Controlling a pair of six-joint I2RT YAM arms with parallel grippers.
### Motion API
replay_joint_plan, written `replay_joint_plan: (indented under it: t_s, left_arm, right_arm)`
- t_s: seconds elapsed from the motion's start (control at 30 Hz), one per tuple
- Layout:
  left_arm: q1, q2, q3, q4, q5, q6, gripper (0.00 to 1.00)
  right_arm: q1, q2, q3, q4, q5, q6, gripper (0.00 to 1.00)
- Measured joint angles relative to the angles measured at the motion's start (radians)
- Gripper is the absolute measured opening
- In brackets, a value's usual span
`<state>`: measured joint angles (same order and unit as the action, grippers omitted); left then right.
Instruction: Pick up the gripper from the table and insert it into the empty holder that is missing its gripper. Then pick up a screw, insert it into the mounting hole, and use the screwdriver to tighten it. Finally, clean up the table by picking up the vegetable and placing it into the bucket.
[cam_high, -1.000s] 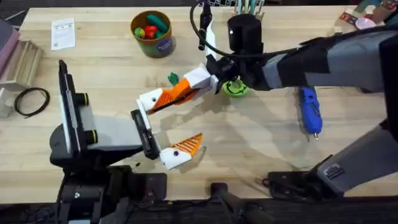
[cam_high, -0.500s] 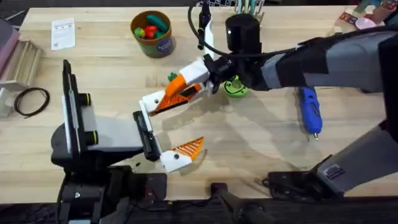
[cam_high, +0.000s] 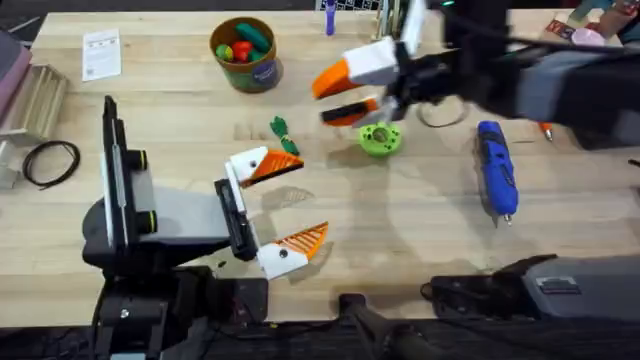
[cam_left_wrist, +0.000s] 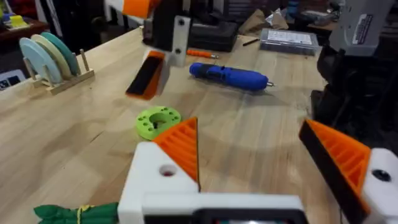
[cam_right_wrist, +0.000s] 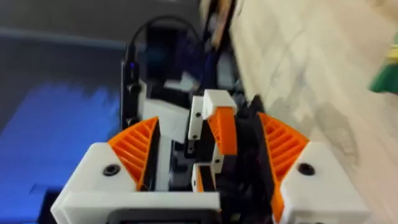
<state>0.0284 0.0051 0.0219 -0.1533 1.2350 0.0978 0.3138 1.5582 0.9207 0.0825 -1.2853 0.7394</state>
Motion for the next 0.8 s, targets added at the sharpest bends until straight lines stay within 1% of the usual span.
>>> replay_joint_plan:
  t_s: [0.13, 0.2, 0.27, 0.37, 0.43, 0.5, 0.57, 0.63, 0.73, 0.8]
  left_arm:
    - [0.000, 0.000, 0.000, 0.000, 0.000, 0.000, 0.986]
    - [0.000, 0.000, 0.000, 0.000, 0.000, 0.000, 0.986]
    - [0.000, 0.000, 0.000, 0.000, 0.000, 0.000, 0.986]
    - [0.000, 0.000, 0.000, 0.000, 0.000, 0.000, 0.985]
    - [0.000, 0.000, 0.000, 0.000, 0.000, 0.000, 0.985]
    - [0.000, 0.000, 0.000, 0.000, 0.000, 0.000, 0.985]
    - [0.000, 0.000, 0.000, 0.000, 0.000, 0.000, 0.985]
    - [0.000, 0.000, 0.000, 0.000, 0.000, 0.000, 0.985]
    - [0.000, 0.000, 0.000, 0.000, 0.000, 0.000, 0.985]
    - [0.000, 0.000, 0.000, 0.000, 0.000, 0.000, 0.985]
  right_arm:
    - [-0.082, -0.108, 0.015, -0.362, 0.177, -0.177, 0.859]
    - [-0.101, -0.139, 0.053, -0.567, 0.305, -0.271, 0.858]
    - [-0.102, -0.150, 0.110, -0.732, 0.440, -0.357, 0.858]
    - [-0.081, -0.152, 0.219, -0.911, 0.662, -0.461, 0.860]
    - [-0.051, -0.151, 0.281, -0.975, 0.796, -0.508, 0.861]
    - [-0.003, -0.148, 0.338, -1.020, 0.929, -0.542, 0.863]
    - [0.058, -0.131, 0.391, -1.050, 1.056, -0.567, 0.860]
    - [0.115, -0.101, 0.432, -1.064, 1.156, -0.584, 0.859]
    - [0.184, -0.039, 0.475, -1.081, 1.262, -0.598, 0.855]
    - [0.209, 0.001, 0.487, -1.083, 1.300, -0.604, 0.850]
